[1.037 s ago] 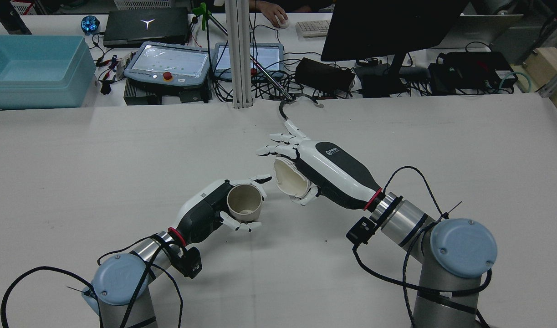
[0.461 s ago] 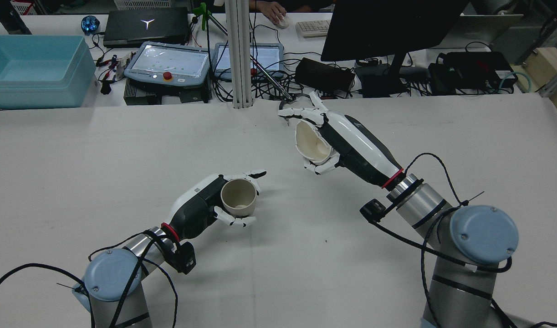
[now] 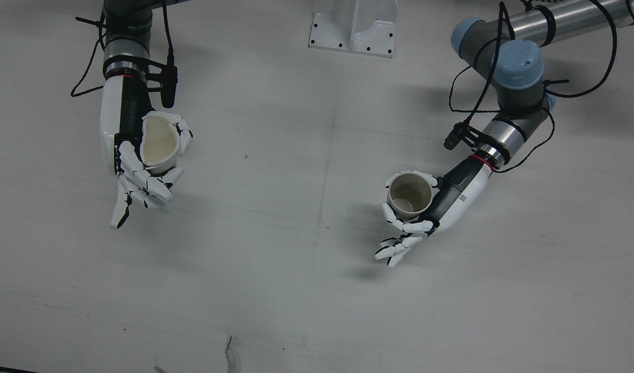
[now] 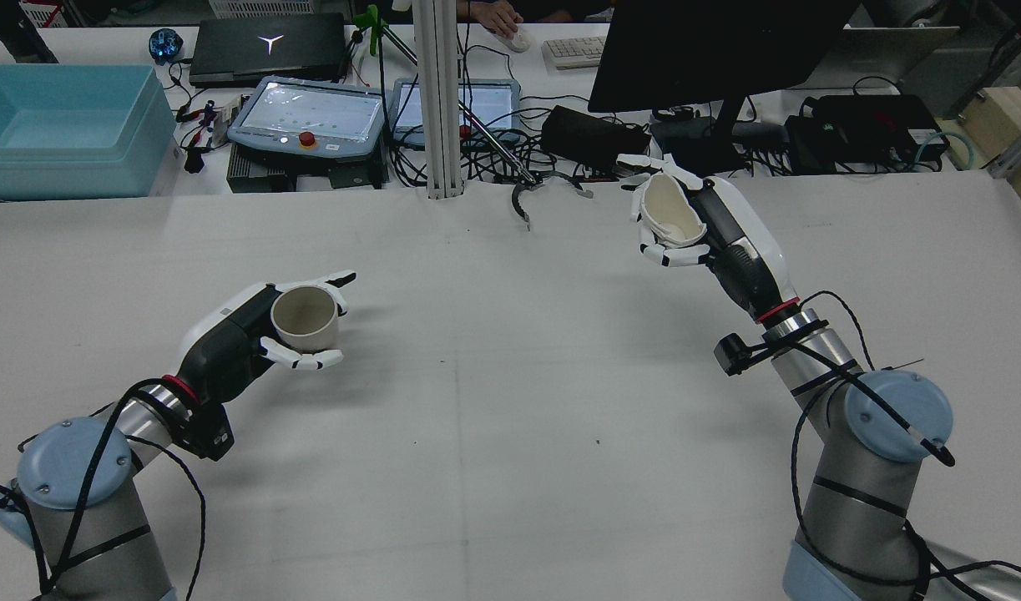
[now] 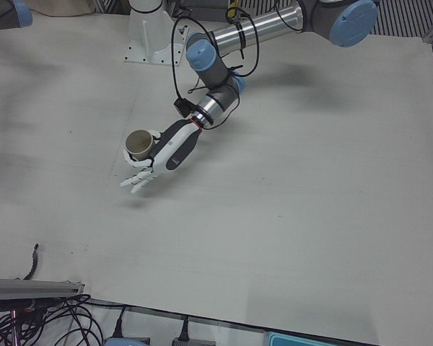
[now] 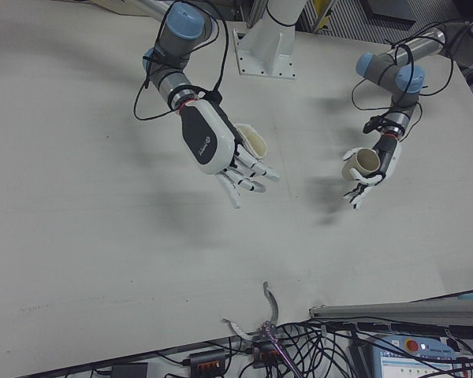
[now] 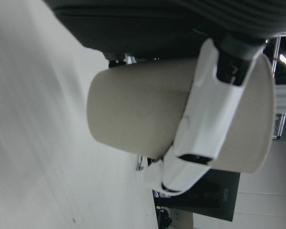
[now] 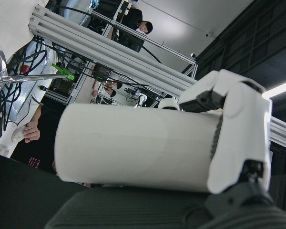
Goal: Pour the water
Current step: 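Turn the white cup upright and move the hands apart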
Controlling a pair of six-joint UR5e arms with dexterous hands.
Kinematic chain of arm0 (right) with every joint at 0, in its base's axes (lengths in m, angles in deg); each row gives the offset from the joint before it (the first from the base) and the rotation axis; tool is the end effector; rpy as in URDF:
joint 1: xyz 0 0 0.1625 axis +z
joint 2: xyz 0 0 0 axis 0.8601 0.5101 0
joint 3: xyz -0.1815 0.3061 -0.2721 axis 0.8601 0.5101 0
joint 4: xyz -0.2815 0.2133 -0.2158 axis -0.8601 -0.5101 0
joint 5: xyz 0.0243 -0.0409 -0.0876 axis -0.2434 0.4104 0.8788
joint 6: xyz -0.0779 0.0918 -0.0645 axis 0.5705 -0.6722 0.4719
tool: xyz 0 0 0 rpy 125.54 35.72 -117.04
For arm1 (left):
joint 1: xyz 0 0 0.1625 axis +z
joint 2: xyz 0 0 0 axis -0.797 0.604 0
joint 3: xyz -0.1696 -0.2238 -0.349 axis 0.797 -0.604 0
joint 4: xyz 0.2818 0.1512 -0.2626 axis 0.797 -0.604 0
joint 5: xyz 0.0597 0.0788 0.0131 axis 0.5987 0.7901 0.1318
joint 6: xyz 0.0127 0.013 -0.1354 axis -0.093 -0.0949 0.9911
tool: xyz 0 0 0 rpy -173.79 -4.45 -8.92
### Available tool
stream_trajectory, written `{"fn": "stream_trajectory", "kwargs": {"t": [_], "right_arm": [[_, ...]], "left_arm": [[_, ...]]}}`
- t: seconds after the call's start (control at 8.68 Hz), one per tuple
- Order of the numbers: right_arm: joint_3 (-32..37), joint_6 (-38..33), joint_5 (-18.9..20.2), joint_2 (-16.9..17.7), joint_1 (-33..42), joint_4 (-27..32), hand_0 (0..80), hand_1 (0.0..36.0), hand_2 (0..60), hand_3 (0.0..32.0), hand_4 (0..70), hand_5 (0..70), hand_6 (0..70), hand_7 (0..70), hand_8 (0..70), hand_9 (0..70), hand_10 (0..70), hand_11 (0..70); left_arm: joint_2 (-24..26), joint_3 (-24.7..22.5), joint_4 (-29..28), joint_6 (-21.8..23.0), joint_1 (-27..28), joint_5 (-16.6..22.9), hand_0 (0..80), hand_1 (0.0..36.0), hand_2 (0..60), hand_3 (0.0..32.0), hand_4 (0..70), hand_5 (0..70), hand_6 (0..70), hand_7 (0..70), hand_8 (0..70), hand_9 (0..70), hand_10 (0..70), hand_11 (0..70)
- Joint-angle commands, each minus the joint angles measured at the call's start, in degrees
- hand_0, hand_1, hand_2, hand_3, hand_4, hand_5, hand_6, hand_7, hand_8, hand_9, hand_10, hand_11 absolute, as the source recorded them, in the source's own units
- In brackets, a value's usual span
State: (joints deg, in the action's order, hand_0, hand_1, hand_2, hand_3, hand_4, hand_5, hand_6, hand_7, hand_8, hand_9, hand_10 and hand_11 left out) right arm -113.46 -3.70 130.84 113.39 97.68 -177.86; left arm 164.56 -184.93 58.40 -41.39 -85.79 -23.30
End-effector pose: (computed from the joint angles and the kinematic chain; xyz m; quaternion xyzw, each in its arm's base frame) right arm -0.3132 -0.5312 0.4138 0.1053 -0.8262 0.5372 0.1333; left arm 0.4475 -0.5157 0.4364 -0.1684 0.7604 -0.5906 0.2114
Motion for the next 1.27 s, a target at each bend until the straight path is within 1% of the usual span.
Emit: {"fn": "stream_trajectory", "kwargs": {"t": [0.0, 0.12, 0.23, 0.35, 0.46, 0.58, 0.69, 0.81, 0.92, 1.04, 1.15], "right_arm": [[2.86, -7.61, -2.3, 0.38, 1.02, 0.85, 51.5, 31.7, 60.0, 0.0, 19.6, 14.7, 48.4, 53.9, 23.5, 29.5, 0.0, 0.7], [3.65, -10.07, -3.37, 0.38, 1.11, 0.94, 50.2, 30.0, 60.0, 0.0, 23.3, 14.2, 48.3, 54.1, 25.9, 33.0, 0.6, 2.8], [4.44, -13.67, -3.46, 0.64, 1.46, 0.94, 49.5, 29.0, 60.0, 0.0, 27.1, 13.9, 47.8, 54.6, 27.8, 35.8, 1.7, 4.2], [4.89, -15.96, -4.16, 1.78, 1.63, 0.85, 48.8, 27.9, 60.0, 0.0, 31.4, 13.7, 48.4, 55.8, 30.0, 39.0, 3.2, 6.1], [5.07, -17.2, -5.73, 3.88, 1.72, 0.85, 48.6, 26.8, 60.0, 0.0, 37.1, 13.6, 50.2, 58.2, 32.0, 41.2, 3.9, 6.8], [5.15, -17.3, -5.75, 5.81, 1.72, 0.85, 48.8, 25.9, 60.0, 0.0, 37.7, 13.4, 49.0, 57.8, 32.1, 41.5, 4.2, 7.3], [5.42, -17.31, -5.75, 6.35, 1.64, 0.85, 48.3, 25.9, 60.0, 0.0, 32.3, 12.7, 44.2, 52.6, 29.4, 38.0, 3.0, 5.7], [5.68, -17.31, -5.75, 6.18, 1.2, 0.85, 48.5, 26.1, 60.0, 0.0, 30.0, 12.6, 42.9, 51.4, 28.5, 36.9, 2.4, 4.9], [5.86, -17.22, -5.75, 5.83, 0.94, 0.85, 48.4, 26.2, 60.0, 0.0, 28.3, 12.5, 42.3, 50.6, 28.0, 36.1, 2.1, 4.3], [6.29, -17.3, -5.75, 5.74, 1.02, 0.85, 48.7, 26.3, 60.0, 0.0, 28.3, 12.7, 43.1, 51.7, 28.2, 36.5, 1.9, 4.1], [6.39, -17.31, -5.75, 5.74, 1.02, 0.85, 48.7, 26.3, 60.0, 0.0, 28.5, 12.8, 43.5, 52.5, 28.4, 36.8, 1.7, 3.8]], "left_arm": [[-18.31, 0.03, -8.01, 3.09, -7.64, -0.08, 80.0, 36.0, 60.0, 0.0, 70.0, 70.0, 15.0, 6.9, 7.4, 2.6, 11.7, 20.5], [-23.15, -0.14, -11.44, 3.18, -9.31, 0.0, 80.0, 36.0, 58.4, 0.0, 70.0, 70.0, 14.8, 6.1, 7.2, 2.5, 11.5, 20.3], [-25.98, -0.15, -13.74, 3.18, -10.55, 0.01, 80.0, 36.0, 55.4, 0.0, 70.0, 70.0, 14.6, 6.0, 7.2, 2.5, 11.4, 20.1], [-27.75, -0.06, -14.89, 3.18, -11.35, 0.01, 80.0, 36.0, 55.7, 0.0, 70.0, 70.0, 14.8, 6.4, 7.3, 2.7, 11.4, 20.1], [-29.25, 0.73, -16.38, 3.09, -11.53, -0.08, 80.0, 36.0, 56.8, 0.0, 70.0, 70.0, 14.7, 6.5, 7.2, 2.7, 11.4, 20.1], [-30.13, 3.43, -19.88, 3.0, -12.31, -0.17, 80.0, 36.0, 55.9, 0.0, 70.0, 70.0, 14.4, 6.3, 7.1, 2.7, 11.4, 20.1], [-30.93, 7.37, -24.26, 3.09, -12.67, -0.17, 80.0, 36.0, 55.9, 0.0, 70.0, 70.0, 14.0, 5.8, 7.2, 2.8, 11.6, 20.3], [-31.02, 10.02, -26.74, 3.09, -12.67, -0.17, 80.0, 36.0, 55.7, 0.0, 70.0, 70.0, 13.6, 5.3, 6.9, 2.7, 11.3, 19.8], [-31.72, 13.96, -32.86, 3.26, -12.67, -1.21, 80.0, 36.0, 50.2, 0.0, 70.0, 70.0, 13.6, 4.9, 6.9, 2.6, 11.3, 19.7], [-31.64, 19.4, -38.4, 5.96, -12.5, -2.62, 80.0, 36.0, 34.0, 0.0, 70.0, 70.0, 13.3, 4.2, 6.5, 2.2, 10.8, 18.6], [-31.81, 20.93, -40.11, 6.95, -12.58, -2.89, 80.0, 30.7, 3.0, 0.0, 70.0, 70.0, 12.8, 4.0, 5.7, 1.2, 9.6, 16.2]]}}
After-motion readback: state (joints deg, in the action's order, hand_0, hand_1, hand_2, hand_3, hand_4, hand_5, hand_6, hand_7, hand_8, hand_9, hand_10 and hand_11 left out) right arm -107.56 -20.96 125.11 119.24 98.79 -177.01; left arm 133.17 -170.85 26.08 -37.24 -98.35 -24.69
